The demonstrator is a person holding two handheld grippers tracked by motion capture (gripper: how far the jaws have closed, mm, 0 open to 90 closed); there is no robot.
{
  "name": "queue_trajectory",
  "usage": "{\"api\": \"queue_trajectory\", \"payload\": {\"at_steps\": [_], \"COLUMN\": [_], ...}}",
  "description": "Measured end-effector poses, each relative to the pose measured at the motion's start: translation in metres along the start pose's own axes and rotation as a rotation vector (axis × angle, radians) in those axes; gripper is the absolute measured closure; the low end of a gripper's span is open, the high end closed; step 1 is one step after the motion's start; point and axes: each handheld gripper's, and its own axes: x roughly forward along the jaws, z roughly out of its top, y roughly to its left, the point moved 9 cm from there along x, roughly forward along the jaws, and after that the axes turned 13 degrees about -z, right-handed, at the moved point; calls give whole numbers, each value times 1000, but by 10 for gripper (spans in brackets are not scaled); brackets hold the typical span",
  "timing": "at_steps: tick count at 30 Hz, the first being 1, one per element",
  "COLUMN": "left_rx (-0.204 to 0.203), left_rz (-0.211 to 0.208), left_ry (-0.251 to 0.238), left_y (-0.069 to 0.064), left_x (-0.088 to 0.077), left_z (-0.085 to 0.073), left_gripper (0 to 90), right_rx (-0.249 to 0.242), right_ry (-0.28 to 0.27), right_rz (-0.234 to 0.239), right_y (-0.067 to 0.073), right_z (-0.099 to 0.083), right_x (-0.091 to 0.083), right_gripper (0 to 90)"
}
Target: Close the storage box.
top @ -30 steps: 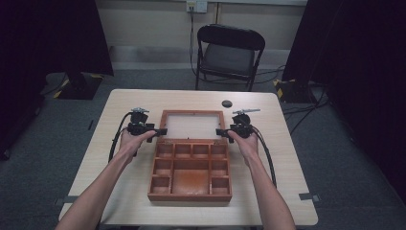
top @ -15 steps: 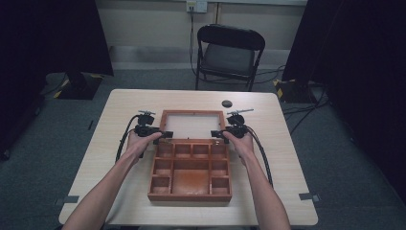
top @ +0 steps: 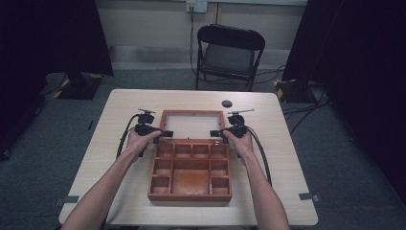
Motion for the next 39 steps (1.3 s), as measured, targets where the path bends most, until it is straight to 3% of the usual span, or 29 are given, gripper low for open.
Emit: {"api": "queue_trajectory", "payload": {"at_steps": [4,7,18,23,31,35,39], "left_rx": [-13,-37,-46,-15,66,85,98], "left_rz": [0,-38,-49,-40,16,26,18], "left_ry": [-7,-1,-8,-23,-31,-54,-71], "left_y": [0,0,0,-3,-9,-11,-15], "left_x": [2,3,4,3,-5,-11,-15], "left_z": [0,-1,-1,2,10,14,17], "left_gripper": [159,179,179,189,233,295,299], "right_rx": [17,48,75,71,66,65,56], "right_ry": [1,10,9,-20,-78,-102,-127], "right_rz": [22,46,44,37,29,31,32], "right_y": [2,4,5,3,5,7,9], "right_z": [0,-1,0,4,15,20,23], "right_x": [3,6,7,2,-10,-17,-23], "right_gripper": [128,123,147,196,223,233,238]}}
